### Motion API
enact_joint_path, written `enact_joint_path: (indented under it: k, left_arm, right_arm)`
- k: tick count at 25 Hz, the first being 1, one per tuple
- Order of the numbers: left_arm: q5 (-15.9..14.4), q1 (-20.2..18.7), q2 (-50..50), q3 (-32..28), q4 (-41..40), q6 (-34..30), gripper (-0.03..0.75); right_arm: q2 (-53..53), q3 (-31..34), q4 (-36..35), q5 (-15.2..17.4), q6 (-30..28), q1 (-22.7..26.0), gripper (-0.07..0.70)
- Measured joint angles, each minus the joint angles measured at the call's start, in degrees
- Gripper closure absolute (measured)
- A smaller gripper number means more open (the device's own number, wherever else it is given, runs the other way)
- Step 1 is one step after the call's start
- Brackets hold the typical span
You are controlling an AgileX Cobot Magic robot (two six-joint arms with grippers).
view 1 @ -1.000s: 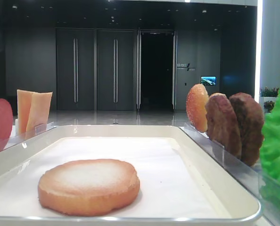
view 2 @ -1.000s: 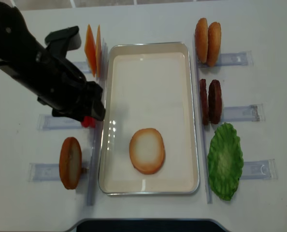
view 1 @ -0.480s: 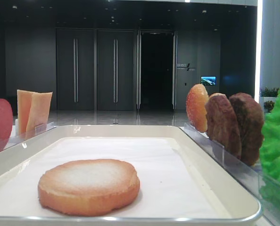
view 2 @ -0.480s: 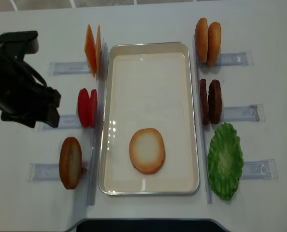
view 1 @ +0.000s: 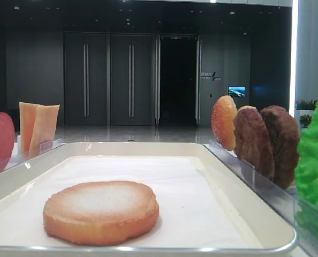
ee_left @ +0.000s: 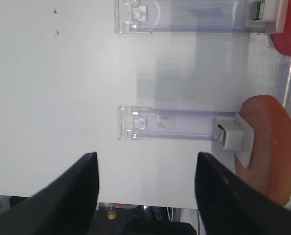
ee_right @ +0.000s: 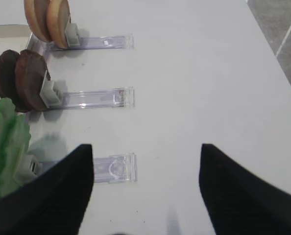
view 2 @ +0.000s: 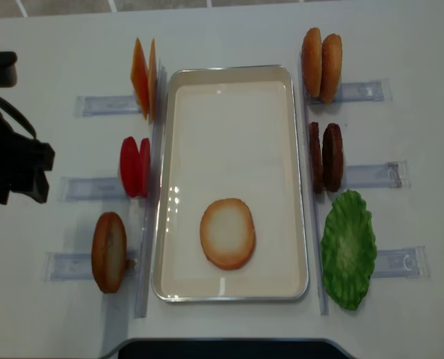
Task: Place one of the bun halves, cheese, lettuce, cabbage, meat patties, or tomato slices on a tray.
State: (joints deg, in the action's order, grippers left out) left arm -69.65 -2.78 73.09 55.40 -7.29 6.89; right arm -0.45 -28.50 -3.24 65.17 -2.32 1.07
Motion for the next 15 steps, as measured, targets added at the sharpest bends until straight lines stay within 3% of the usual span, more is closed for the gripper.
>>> enact_joint_path:
  k: [15]
  left_arm:
    - [-0.05, 1.24, -0.30, 0.00, -0.44, 0.87, 0.241]
  right_arm:
    - [0.00, 0.00, 0.00, 0.00, 0.00, 0.00, 0.161]
